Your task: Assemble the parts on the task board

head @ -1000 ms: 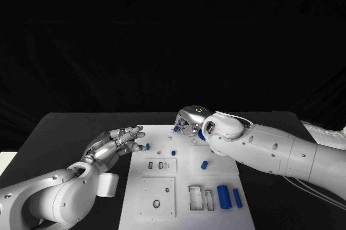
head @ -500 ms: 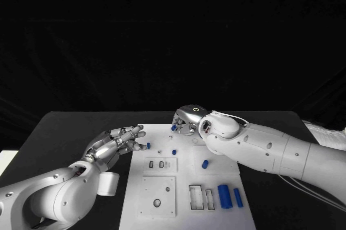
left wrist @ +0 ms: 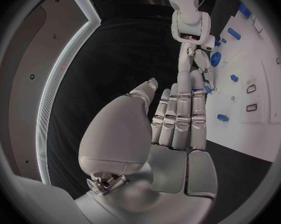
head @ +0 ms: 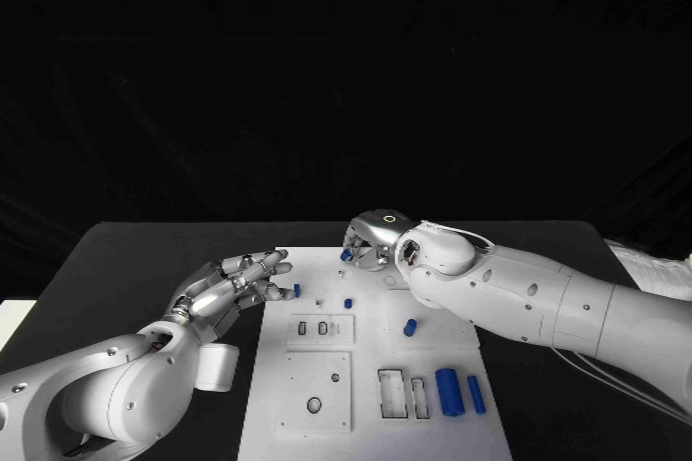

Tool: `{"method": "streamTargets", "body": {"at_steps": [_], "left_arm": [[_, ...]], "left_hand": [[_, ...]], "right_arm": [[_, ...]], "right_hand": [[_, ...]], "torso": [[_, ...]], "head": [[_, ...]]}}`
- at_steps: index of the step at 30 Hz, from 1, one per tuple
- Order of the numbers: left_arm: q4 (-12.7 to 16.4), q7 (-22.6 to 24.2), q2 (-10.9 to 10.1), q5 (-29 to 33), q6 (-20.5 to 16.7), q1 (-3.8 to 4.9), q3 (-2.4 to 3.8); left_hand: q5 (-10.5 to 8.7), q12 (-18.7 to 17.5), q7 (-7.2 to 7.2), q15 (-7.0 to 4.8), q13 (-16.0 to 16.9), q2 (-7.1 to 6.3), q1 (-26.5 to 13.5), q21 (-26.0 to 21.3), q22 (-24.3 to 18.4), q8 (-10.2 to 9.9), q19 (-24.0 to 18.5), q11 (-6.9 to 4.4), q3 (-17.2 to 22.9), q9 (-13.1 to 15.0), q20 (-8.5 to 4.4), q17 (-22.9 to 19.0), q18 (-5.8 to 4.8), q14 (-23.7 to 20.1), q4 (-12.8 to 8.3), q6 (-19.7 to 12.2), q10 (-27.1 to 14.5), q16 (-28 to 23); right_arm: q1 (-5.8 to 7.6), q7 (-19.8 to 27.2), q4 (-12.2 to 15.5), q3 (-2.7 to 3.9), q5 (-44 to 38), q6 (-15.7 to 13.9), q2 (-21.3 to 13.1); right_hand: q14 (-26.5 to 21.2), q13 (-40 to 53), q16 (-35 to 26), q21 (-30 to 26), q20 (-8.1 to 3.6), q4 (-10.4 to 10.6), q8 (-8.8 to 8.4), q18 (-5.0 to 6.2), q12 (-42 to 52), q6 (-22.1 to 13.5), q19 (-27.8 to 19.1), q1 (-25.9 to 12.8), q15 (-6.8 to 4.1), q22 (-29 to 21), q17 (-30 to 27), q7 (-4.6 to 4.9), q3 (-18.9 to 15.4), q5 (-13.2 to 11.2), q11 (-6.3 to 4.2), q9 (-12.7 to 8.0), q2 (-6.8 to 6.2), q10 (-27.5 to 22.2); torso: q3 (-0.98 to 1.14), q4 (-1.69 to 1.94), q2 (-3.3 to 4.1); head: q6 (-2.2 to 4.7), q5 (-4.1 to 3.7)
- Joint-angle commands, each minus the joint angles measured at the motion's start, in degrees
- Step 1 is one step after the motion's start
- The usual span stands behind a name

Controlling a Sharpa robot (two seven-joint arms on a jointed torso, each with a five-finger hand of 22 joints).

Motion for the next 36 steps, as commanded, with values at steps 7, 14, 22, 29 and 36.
{"method": "streamTargets", "body": {"at_steps": [7,14,22,29,36], "left_arm": [[0.1,0.0,0.1,0.1,1.3,0.11,0.04],[0.1,-0.1,-0.1,0.1,1.3,0.13,0.04],[0.1,-0.1,-0.5,0.1,1.5,0.14,0.04],[0.1,-0.1,-0.8,0.1,1.6,0.16,0.04],[0.0,-0.2,-0.8,0.1,1.7,0.17,0.03]], "left_hand": [[-0.10,0.0,-0.04,0.08,-0.1,-0.17,0.4,0.4,0.1,-0.1,-0.5,0.14,0.1,-0.1,-0.09,0.1,0.01,-0.5,-0.4,-0.6,-0.4,0.2],[-0.10,0.0,-0.04,0.09,-0.1,-0.18,0.4,0.4,0.1,-0.1,-0.5,0.14,0.1,-0.1,-0.09,0.1,0.00,-0.5,-0.4,-0.6,-0.4,0.2],[-0.10,0.0,-0.04,0.09,-0.1,-0.18,0.4,0.4,0.1,-0.1,-0.5,0.14,0.1,-0.1,-0.09,0.1,0.00,-0.5,-0.4,-0.6,-0.4,0.2],[-0.10,0.0,-0.04,0.09,-0.1,-0.18,0.4,0.4,0.1,-0.1,-0.5,0.14,0.1,-0.1,-0.09,0.1,0.00,-0.5,-0.4,-0.6,-0.4,0.2],[-0.10,0.0,-0.04,0.09,-0.1,-0.18,0.4,0.4,0.1,-0.1,-0.5,0.14,0.1,-0.1,-0.09,0.1,0.00,-0.5,-0.4,-0.6,-0.4,0.2]], "right_arm": [[0.06,-0.3,-0.4,0.03,-0.1,-1.7,0.2],[0.05,0.0,1.1,0.02,-0.1,-3.4,-0.9],[0.05,-0.6,8.4,0.30,5.5,-6.1,-8.3],[0.33,-3.7,14.0,0.72,15.9,-0.8,-16.7],[0.39,-5.5,13.4,0.80,18.2,3.3,-19.6]], "right_hand": [[1.9,0.0,-0.9,-2.7,0.98,1.6,-0.47,0.46,0.1,-6.2,-2.2,0.8,1.10,-4.3,-2.5,1.09,-2.3,-0.4,1.25,-2.2,-2.80,-5.7],[1.8,0.2,-0.6,-2.7,1.04,2.0,-0.28,0.45,0.7,-6.3,-2.1,1.6,1.07,-4.2,-2.3,1.19,-2.5,-0.4,1.19,-2.2,-2.62,-4.9],[2.7,2.2,3.1,0.5,0.02,2.9,0.22,-0.46,5.3,-4.1,0.5,3.1,-0.20,1.1,2.6,0.61,-1.7,0.4,-0.62,-1.9,-2.86,5.3],[3.5,33.9,7.4,4.6,-2.46,5.3,0.44,-1.62,37.7,-7.6,3.5,2.1,-2.05,7.8,8.8,-1.35,-10.4,5.7,-2.96,-2.0,-6.81,17.3],[4.3,73.9,11.8,7.4,-1.14,11.4,2.65,-2.54,74.4,-10.0,4.9,4.9,-1.20,12.5,16.3,-0.20,-21.5,7.7,-1.65,-1.6,-4.28,17.2]], "torso": [[0.03,-0.02,0.06],[0.07,-0.11,0.09],[0.08,-0.39,0.10],[0.15,-1.13,0.05],[0.24,-1.13,0.11]], "head": [[0.12,0.07],[0.27,0.10],[0.72,-0.26],[1.11,-0.19],[1.00,-0.29]]}}
